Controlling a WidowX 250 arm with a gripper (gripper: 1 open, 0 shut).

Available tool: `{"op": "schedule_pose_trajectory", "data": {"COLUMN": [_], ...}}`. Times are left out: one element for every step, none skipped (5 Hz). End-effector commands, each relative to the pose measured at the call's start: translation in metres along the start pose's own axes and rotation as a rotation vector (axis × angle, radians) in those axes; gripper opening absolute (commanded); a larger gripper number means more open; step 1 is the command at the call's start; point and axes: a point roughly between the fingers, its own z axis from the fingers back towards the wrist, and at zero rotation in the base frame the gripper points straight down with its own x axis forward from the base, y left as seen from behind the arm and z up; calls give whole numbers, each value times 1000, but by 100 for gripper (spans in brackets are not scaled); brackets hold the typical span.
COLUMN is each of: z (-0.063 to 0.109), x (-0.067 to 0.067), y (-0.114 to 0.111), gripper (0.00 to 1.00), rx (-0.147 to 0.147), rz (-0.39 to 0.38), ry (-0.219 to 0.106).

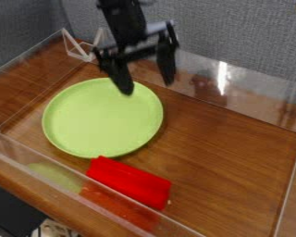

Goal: Move the red object from the green plate to the table

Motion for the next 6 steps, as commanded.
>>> {"op": "schedule_pose_trajectory", "data": {"z": [-10, -32, -50, -56, -58, -63], "x": [-25, -47, -64, -72, -75, -77], "y": [-7, -11, -14, -10, -6, -5], "gripper": [100, 100, 100, 100, 100, 100], "rx": [34, 76, 124, 167, 210, 242], "rz": [-92, -229, -383, -531, -668, -771], "ry": [-14, 45, 98, 143, 192, 236]}}
